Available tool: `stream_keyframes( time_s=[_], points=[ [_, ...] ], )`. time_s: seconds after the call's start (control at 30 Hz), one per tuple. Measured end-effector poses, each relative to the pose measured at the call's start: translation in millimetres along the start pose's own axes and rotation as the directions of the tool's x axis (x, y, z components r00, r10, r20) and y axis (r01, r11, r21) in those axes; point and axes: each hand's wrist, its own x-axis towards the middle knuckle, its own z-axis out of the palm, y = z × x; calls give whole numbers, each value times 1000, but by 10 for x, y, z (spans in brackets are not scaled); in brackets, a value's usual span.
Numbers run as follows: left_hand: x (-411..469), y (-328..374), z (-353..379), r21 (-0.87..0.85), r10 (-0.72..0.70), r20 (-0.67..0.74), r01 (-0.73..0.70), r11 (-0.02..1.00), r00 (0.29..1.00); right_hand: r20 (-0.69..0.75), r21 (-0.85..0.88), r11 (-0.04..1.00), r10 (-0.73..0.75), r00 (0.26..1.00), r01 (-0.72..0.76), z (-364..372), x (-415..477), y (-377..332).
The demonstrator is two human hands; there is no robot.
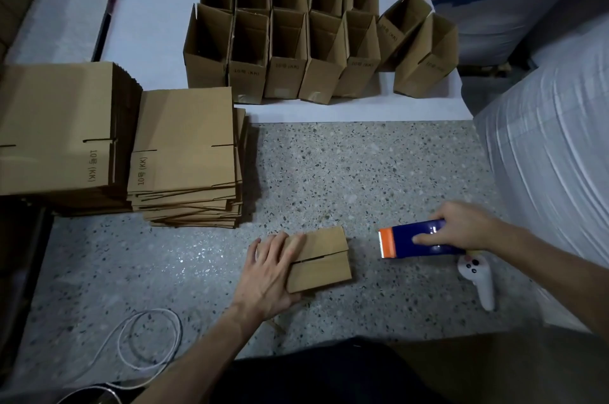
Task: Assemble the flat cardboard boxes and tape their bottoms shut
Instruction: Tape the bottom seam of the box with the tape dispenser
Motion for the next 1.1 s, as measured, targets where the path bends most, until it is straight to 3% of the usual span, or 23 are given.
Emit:
stream_keyframes(
  time_s=[0.17,0.57,0.73,0.83,0.93,1.0,1.1],
  points=[
    [-3,-51,-3,-21,-22,59,23,1000,998,-28,-197,980,15,999,-20,208,168,-506],
    [-37,-146,32,-50,-11,128,18,999,992,-111,-221,973,-90,990,63,580,322,-1014],
    [-27,-135,4,-51,-2,123,8,999,992,-77,-295,953,-91,993,64,499,372,-1122],
    [-53,-108,3,-49,-17,158,25,998,987,-3,-469,876,-132,991,115,739,371,-1142],
    [-25,-92,-6,-13,-35,151,37,999,988,-141,-182,982,24,990,-49,1133,368,-1037],
    [-9,-86,-33,30,-40,188,36,999,981,-263,-91,985,119,957,-147,1335,339,-972],
    [-25,-68,-33,66,-56,207,43,997,977,-283,70,975,221,933,-209,1770,312,-906]
  ],
)
